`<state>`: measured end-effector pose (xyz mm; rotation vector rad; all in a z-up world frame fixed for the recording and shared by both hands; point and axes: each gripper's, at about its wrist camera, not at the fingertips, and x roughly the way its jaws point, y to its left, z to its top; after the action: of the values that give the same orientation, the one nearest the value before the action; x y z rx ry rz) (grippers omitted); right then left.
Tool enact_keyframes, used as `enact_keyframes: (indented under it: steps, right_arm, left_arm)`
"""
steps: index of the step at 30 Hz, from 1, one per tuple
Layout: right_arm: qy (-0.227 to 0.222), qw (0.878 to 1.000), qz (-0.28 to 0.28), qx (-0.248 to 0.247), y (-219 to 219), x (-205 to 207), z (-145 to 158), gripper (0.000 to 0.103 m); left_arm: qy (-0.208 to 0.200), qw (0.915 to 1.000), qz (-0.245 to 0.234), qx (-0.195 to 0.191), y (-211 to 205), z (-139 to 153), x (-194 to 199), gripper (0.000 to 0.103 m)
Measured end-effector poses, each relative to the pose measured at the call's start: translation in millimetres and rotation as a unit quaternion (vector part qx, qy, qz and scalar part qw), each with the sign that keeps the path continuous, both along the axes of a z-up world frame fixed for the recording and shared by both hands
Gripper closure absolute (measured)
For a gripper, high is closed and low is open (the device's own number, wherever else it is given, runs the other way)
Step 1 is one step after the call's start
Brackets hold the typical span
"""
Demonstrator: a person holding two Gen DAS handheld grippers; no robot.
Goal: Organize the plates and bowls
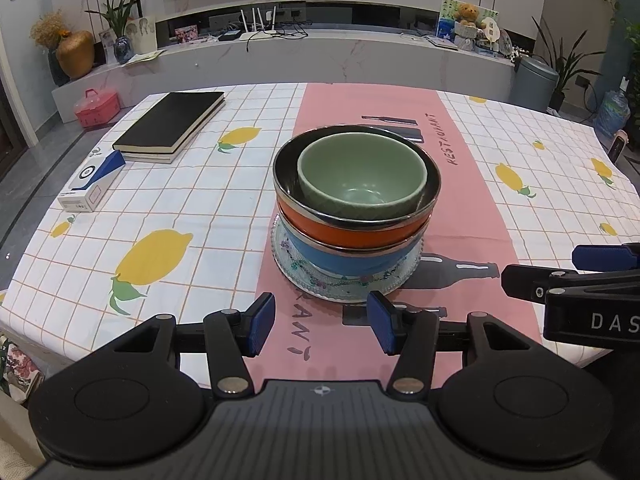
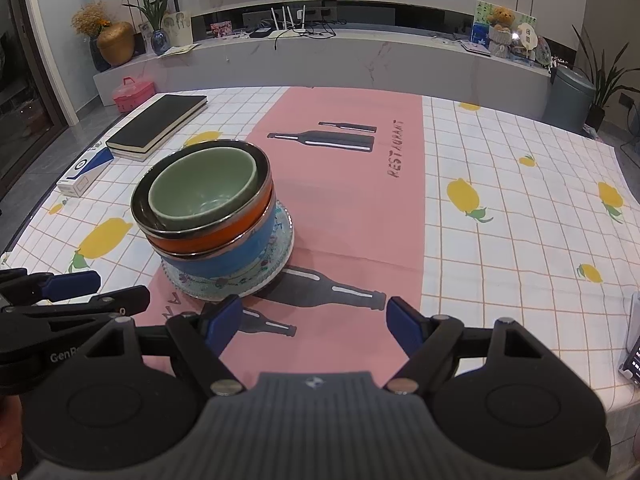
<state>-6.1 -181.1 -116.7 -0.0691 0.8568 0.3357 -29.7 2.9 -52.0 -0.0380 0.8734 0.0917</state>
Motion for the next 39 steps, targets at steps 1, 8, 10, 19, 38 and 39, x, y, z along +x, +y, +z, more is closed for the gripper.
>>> enact_keyframes:
  steps: [1, 8, 10, 19, 38, 39]
  right_arm:
    - [0.001, 1.0, 0.0, 0.0, 0.2, -0.2, 0.4, 0.025]
    - [0.001, 1.0, 0.0, 0.001, -0.9, 0.1, 0.3, 0.025]
    - [0.001, 1.0, -0.001, 0.001, -0.8, 0.0, 0.3, 0.025]
    - [0.0, 1.0, -0.001, 0.001, -0.6, -1.0, 1.5, 0.025]
    - [0.004, 1.0, -0.006, 0.003, -2.5, -0.7, -0.5, 0.025]
    - [0.004, 1.0, -0.006, 0.003, -2.7, -0.3, -0.8, 0.025]
  left_arm:
    - [0.0, 1.0, -0.001, 0.0, -0.3, 0.0, 0.1, 0.042]
    - [0.001, 1.0, -0.002, -0.001, -0.1, -0.2, -0.1, 0.042]
    - [0.001, 1.0, -0.001, -0.002, 0.2, -0.5, -0.3, 0.042]
    - [-0.003, 1.0, -0.001, -0.007, 0.7, 1.4, -2.6, 0.042]
    - [0.0, 1.0, 0.005, -0.005, -0.2, 2.7, -1.8, 0.041]
    - [0.0, 1.0, 0.005, -0.004, -0.4, 2.8, -1.7, 0.041]
